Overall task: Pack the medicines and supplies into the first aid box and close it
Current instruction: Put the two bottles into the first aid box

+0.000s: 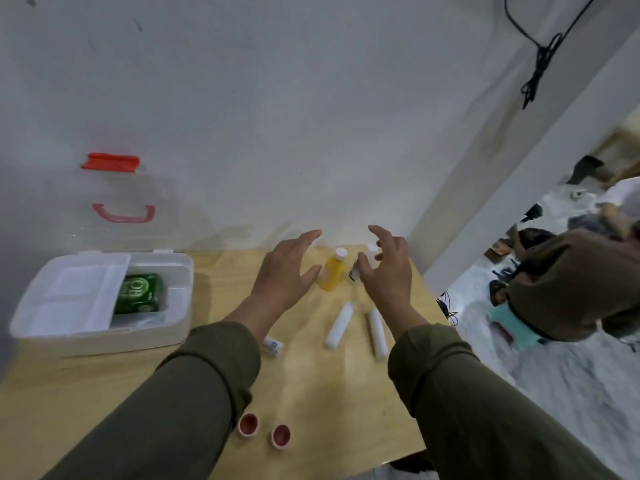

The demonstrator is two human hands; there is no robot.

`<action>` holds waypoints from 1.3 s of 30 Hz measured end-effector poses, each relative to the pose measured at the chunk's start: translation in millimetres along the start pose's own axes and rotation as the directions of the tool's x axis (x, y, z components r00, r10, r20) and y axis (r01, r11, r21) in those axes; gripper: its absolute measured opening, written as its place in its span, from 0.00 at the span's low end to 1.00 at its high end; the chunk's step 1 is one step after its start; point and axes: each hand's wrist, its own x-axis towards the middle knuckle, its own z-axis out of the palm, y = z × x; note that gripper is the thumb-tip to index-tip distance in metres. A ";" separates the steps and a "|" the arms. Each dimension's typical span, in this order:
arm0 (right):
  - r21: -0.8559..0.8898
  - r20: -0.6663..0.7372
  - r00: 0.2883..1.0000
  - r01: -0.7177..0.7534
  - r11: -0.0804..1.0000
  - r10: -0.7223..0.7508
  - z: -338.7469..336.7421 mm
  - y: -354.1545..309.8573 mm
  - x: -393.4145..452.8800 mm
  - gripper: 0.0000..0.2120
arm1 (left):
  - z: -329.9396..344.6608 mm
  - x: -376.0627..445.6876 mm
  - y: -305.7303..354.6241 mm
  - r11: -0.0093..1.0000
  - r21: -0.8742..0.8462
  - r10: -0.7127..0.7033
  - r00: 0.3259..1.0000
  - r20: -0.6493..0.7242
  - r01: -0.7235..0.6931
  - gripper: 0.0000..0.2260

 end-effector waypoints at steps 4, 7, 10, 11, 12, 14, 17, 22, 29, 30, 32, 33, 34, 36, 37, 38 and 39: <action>0.008 -0.011 0.998 0.057 0.998 -0.057 5.5 53.1 15.0 0.22 | 49.7 14.2 0.4 0.999 -0.038 -0.032 0.998 -0.045 0.030 0.26; 0.025 0.017 0.996 0.088 0.996 -0.089 14.2 85.2 26.3 0.22 | 77.8 24.4 -5.4 0.998 -0.046 -0.043 0.997 -0.058 0.040 0.25; 0.070 0.053 0.991 0.123 0.990 -0.127 25.4 109.1 36.7 0.21 | 96.1 33.6 -10.1 0.998 -0.047 -0.050 0.998 -0.049 0.048 0.26; 0.085 0.064 0.988 0.136 0.987 -0.141 29.4 114.8 39.8 0.21 | 100.1 36.0 -11.6 0.998 -0.045 -0.049 0.998 -0.048 0.047 0.25; 0.097 0.076 0.985 0.150 0.984 -0.157 33.5 119.4 42.6 0.21 | 103.4 38.4 -12.8 0.998 -0.040 -0.048 0.998 -0.050 0.046 0.25; 0.114 0.090 0.978 0.178 0.977 -0.189 40.8 125.5 47.0 0.21 | 108.9 41.3 -15.3 0.999 -0.029 -0.043 0.998 -0.050 0.042 0.23; 0.161 0.084 0.973 0.202 0.966 -0.217 47.9 128.9 53.8 0.20 | 114.4 44.5 -18.1 1.000 -0.022 -0.012 0.999 -0.053 0.010 0.20; 0.204 0.077 0.968 0.218 0.955 -0.237 53.1 132.2 63.9 0.15 | 119.2 52.2 -20.0 1.000 -0.019 -0.007 0.998 -0.055 0.006 0.15; 0.232 0.092 0.967 0.212 0.949 -0.238 55.1 129.9 69.5 0.13 | 122.6 58.1 -11.8 0.998 -0.062 -0.019 0.996 -0.085 0.014 0.13; 0.241 0.097 0.968 0.202 0.949 -0.230 55.3 129.0 69.9 0.12 | 122.1 58.2 -10.8 0.997 -0.072 -0.026 0.996 -0.089 0.019 0.13; 0.251 0.105 0.970 0.188 0.950 -0.219 55.5 126.8 70.0 0.12 | 120.6 57.6 -9.4 0.995 -0.091 -0.040 0.995 -0.093 0.032 0.12; 0.255 0.106 0.970 0.185 0.949 -0.217 55.3 125.4 69.7 0.12 | 119.8 57.1 -9.0 0.994 -0.099 -0.046 0.994 -0.095 0.036 0.12; 0.260 0.104 0.971 0.184 0.948 -0.217 54.9 123.6 69.5 0.12 | 118.8 56.4 -8.5 0.993 -0.108 -0.050 0.994 -0.097 0.040 0.12; 0.270 0.101 0.972 0.177 0.947 -0.211 53.9 119.8 68.4 0.11 | 115.7 54.7 -7.9 0.991 -0.124 -0.063 0.993 -0.100 0.050 0.12; 0.273 0.102 0.974 0.170 0.947 -0.204 53.2 117.9 67.8 0.11 | 114.0 53.8 -8.1 0.990 -0.131 -0.070 0.992 -0.103 0.056 0.12; 0.277 0.107 0.975 0.159 0.948 -0.195 52.4 115.7 66.9 0.11 | 111.8 52.6 -8.3 0.989 -0.136 -0.077 0.991 -0.106 0.062 0.12; 0.280 0.114 0.976 0.147 0.949 -0.185 51.8 113.5 65.7 0.11 | 109.5 51.4 -8.7 0.988 -0.141 -0.085 0.991 -0.107 0.069 0.12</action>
